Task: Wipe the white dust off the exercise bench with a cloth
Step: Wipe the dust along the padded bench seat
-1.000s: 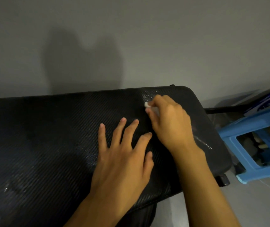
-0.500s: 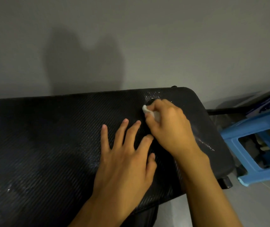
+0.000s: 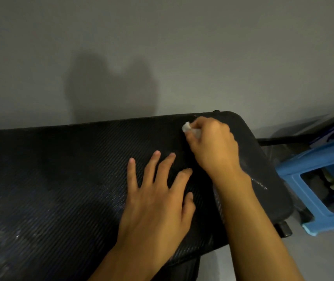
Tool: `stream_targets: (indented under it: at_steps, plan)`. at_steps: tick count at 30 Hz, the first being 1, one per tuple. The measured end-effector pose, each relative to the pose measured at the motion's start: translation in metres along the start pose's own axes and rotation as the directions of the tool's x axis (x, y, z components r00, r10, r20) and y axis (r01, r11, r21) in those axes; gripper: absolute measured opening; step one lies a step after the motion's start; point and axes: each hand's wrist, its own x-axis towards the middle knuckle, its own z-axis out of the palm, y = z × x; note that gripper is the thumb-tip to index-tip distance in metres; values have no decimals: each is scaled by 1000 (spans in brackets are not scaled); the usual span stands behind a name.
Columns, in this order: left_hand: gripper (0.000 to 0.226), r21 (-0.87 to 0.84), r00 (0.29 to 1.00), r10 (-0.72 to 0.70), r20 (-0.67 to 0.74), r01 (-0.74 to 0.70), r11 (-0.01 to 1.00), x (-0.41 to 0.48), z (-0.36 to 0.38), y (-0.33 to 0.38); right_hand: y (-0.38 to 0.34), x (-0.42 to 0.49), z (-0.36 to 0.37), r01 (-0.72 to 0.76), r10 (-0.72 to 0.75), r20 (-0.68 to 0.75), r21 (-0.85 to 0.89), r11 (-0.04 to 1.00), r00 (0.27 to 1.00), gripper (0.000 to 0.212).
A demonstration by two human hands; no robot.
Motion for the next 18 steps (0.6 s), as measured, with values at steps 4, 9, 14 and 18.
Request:
stream_targets:
  at_steps: [4,9,14,18]
  plan:
    - [47,6,1000,4,0,-4,1000,0,0,0,-3,25,2,-49,43,-65,-93,994,997,32]
    - [45,10,1000,3,2,-3,1000,1,2,0,-14,-18,0,169,-170,22,46,985,985,26]
    - [48,11,1000,10,-4,-10,1000,0,2,0,13,29,2,-173,160,-110,-122,977,981,35]
    - [47,1,1000,12,-8,-12,1000,0,2,-1,-10,27,5,-45,43,-34,-50,998,998,33]
